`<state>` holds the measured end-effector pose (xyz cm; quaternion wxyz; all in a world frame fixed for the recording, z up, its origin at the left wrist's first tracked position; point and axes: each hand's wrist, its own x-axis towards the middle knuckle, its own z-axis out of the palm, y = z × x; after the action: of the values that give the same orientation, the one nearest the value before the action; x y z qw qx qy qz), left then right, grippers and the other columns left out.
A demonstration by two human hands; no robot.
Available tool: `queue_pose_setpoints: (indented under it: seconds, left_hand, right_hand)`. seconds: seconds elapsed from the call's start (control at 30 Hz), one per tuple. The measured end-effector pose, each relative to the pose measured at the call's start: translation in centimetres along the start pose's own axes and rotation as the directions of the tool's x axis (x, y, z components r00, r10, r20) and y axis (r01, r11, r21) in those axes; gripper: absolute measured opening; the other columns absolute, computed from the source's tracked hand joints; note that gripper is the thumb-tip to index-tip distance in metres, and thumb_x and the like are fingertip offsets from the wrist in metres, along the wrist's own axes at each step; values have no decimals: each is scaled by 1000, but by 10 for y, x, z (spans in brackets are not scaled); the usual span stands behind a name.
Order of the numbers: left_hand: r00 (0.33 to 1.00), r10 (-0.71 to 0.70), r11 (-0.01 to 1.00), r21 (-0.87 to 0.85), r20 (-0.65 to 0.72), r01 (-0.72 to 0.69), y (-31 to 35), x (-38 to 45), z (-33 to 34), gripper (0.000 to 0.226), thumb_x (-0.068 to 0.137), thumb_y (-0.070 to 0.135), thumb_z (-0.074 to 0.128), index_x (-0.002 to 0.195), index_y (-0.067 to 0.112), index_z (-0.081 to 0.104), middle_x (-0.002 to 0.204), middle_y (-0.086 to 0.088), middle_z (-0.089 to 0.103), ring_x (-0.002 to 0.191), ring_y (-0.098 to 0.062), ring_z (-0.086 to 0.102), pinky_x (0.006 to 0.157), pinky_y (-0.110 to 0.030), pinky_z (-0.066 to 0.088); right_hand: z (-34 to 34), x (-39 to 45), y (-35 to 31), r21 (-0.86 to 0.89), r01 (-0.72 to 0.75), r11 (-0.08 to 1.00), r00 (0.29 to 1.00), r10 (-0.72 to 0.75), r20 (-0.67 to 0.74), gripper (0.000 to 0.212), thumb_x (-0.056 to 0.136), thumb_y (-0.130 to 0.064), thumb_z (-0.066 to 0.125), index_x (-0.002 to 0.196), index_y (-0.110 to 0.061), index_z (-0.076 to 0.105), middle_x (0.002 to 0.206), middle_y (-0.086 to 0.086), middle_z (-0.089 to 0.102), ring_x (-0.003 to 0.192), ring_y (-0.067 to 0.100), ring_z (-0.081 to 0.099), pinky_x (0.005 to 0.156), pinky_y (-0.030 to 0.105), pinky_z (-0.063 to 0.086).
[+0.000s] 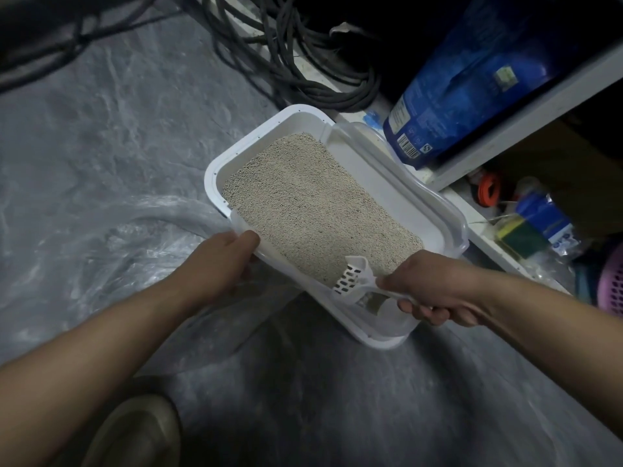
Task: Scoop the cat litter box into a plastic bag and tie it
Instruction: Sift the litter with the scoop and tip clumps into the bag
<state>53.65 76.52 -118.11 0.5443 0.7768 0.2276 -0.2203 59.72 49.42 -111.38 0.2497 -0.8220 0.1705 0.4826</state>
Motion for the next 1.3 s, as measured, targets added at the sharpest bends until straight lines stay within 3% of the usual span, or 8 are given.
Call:
queue_pose_setpoints:
  seconds: [0.23, 0.37, 0.5, 0.67, 0.83, 1.03, 1.17, 1.3]
  left_hand:
    - [1000, -8, 1000, -3, -6, 8, -1, 1, 3, 39, 102, 36, 38, 91, 10, 65, 91, -16, 71, 86, -35, 70, 86, -58, 56]
    - [1000, -21, 1000, -2, -7, 21, -3, 1, 3, 38, 101, 38, 40, 91, 12, 66, 89, -13, 73, 84, -32, 71, 85, -57, 57]
    - [1000, -12, 1000, 6, 16, 12, -3, 2, 2, 39, 102, 35, 38, 95, 6, 65, 93, -15, 71, 86, -33, 70, 85, -58, 56]
    - [999, 15, 998, 57, 31, -16, -4, 3, 3, 38, 104, 32, 36, 98, 5, 61, 97, -16, 68, 91, -34, 67, 88, -59, 54]
    - [1000, 3, 999, 39, 23, -4, -7, 6, 2, 35, 103, 36, 38, 92, 14, 63, 92, -12, 70, 87, -31, 69, 86, -59, 55]
    - [998, -46, 999, 6, 48, 45, -10, 8, 4, 57, 98, 48, 36, 107, -3, 60, 110, -28, 66, 101, -44, 65, 90, -59, 53]
    - [997, -62, 998, -11, 35, 62, -15, 12, 7, 49, 106, 39, 36, 110, -4, 59, 111, -30, 65, 102, -47, 64, 91, -60, 52]
    - [998, -64, 998, -12, 20, 64, -18, 13, 8, 49, 106, 40, 37, 108, -5, 58, 110, -31, 65, 101, -48, 64, 89, -60, 53]
  right_hand:
    - [19, 18, 1, 87, 143, 986, 990, -143, -5, 37, 99, -28, 62, 71, -3, 60, 57, 15, 51, 34, 15, 32, 36, 16, 23]
    - [30, 38, -9, 100, 162, 982, 987, -163, 0, 40, 97, -33, 63, 73, -2, 64, 55, 14, 53, 38, 17, 38, 39, 18, 27]
    - [38, 54, -17, 72, 152, 986, 988, -154, 19, 56, 89, -49, 64, 83, 7, 68, 63, 17, 57, 55, 25, 44, 45, 24, 30]
    - [49, 63, -31, 110, 203, 973, 979, -205, 6, 44, 95, -44, 62, 70, -9, 69, 53, 11, 53, 40, 18, 42, 41, 20, 33]
    - [59, 72, -56, 82, 318, 945, 948, -315, -42, 46, 98, -37, 60, 63, -8, 65, 48, 5, 59, 33, 14, 49, 39, 17, 39]
    - [75, 87, -75, 240, 297, 924, 954, -298, -31, 41, 98, -37, 61, 67, -10, 62, 55, 13, 54, 36, 18, 42, 36, 19, 32]
    - [80, 94, -74, 285, 263, 922, 963, -270, -17, 40, 96, -39, 63, 68, -11, 63, 57, 14, 56, 39, 19, 45, 39, 21, 34]
    - [78, 96, -84, 302, 172, 938, 981, -190, 28, 29, 98, -31, 61, 83, -6, 63, 60, 15, 55, 40, 19, 46, 41, 22, 37]
